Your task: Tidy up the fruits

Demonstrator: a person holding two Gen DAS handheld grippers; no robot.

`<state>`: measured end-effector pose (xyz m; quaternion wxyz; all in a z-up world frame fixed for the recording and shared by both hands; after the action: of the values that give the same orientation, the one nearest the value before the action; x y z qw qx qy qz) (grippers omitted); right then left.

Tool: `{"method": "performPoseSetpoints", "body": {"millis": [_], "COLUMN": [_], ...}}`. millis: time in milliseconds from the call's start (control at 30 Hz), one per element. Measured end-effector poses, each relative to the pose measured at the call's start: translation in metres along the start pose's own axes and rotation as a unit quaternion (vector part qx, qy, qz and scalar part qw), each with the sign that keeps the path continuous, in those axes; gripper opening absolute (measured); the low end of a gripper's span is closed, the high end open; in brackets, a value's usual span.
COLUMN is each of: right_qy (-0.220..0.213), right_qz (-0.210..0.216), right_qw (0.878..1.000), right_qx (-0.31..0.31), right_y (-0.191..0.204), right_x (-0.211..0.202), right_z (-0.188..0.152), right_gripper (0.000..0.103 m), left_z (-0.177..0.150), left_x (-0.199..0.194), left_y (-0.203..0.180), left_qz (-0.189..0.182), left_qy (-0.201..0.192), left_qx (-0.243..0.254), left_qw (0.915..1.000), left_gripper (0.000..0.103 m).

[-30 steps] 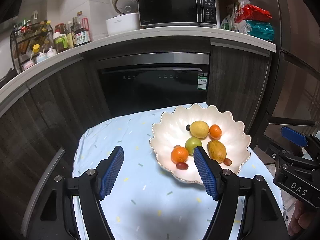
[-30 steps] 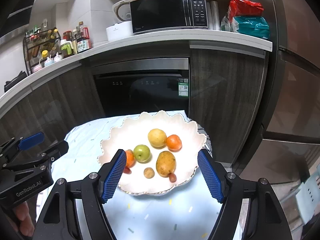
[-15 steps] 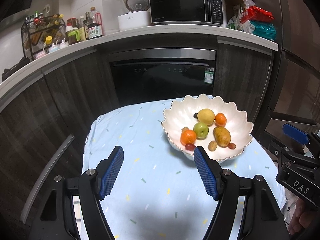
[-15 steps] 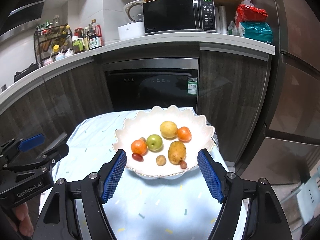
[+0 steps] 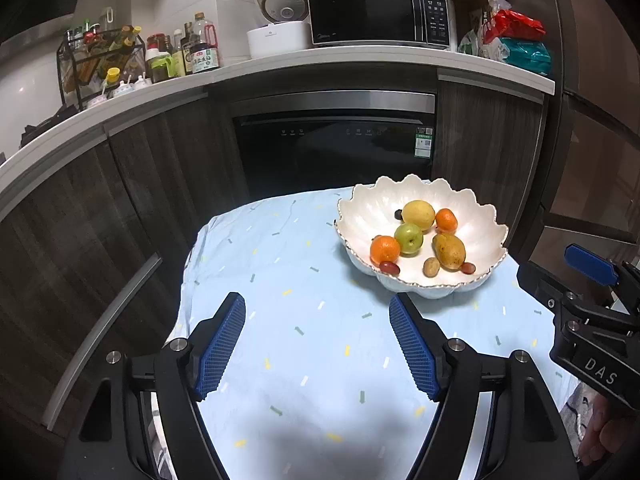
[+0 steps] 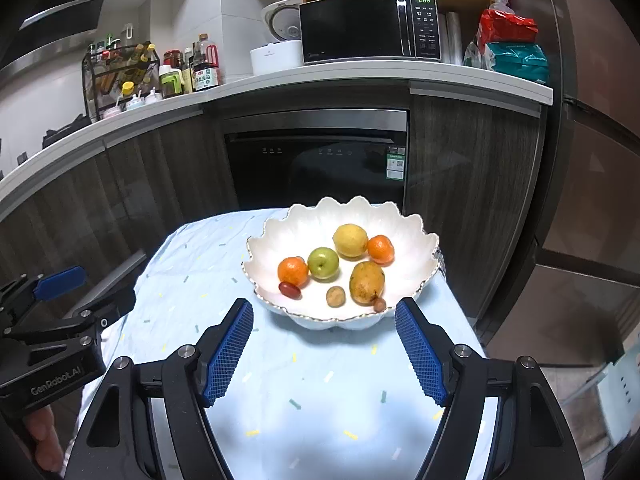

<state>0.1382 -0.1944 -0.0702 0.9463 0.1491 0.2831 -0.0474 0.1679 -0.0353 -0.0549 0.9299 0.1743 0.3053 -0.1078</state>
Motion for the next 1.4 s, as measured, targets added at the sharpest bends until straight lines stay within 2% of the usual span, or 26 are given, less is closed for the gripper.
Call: {"method": "performPoseSetpoints", "body": {"millis": [500, 667, 767, 867, 1400], "right_qy": [0.008, -0.003, -0.005, -0.006, -0.015], "right_qz": [-0.001, -0.009, -0.008, -0.008, -0.011], "right_qw": [1.0, 1.0, 1.0, 1.0, 1.0], "right_qx": [-0.015, -0.016, -0.017, -0.018, -0.018], "right_y": [0.0, -0.003, -0.002, -0.002, -0.004], "right_x": [-0.005, -0.008, -0.009, -0.009, -0.012], "right_z": [-0.03, -0.028, -0.028, -0.028, -0.024], "right_gripper": [0.074, 0.08, 0.08, 0.08, 0.084], "left_z": [-0.036, -0.046, -0.047, -0.048, -0.05], "left_x": [-0.011, -0.013, -0.015, -0.019, -0.022], "left_y": [0.002, 0.004, 0.006, 0.01, 0.013], "left_qz": [0.022, 0.028, 0.033, 0.042, 0.05], "left_qy": [0.003, 0.007, 0.002, -0.003, -0.009], "left_qx": [-0.007, -0.017, -0.023, -0.032, -0.037], "left_qw": [0.9997, 0.9994, 0.9992, 0.9986, 0.9981], "left_gripper": [0.074, 0.075, 0.077, 0.084, 0.09]}}
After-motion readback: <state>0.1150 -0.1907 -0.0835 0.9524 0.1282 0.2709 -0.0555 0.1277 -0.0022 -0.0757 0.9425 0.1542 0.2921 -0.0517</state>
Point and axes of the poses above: each gripper's, at about its wrist camera, not at the fingertips, and x roughly the way its jaws point, y to its left, z to its top, the point moved 9 cm from there along x, roughly the way its jaws point, and after that the axes turned 12 degrees about x, right-handed, at the moved point
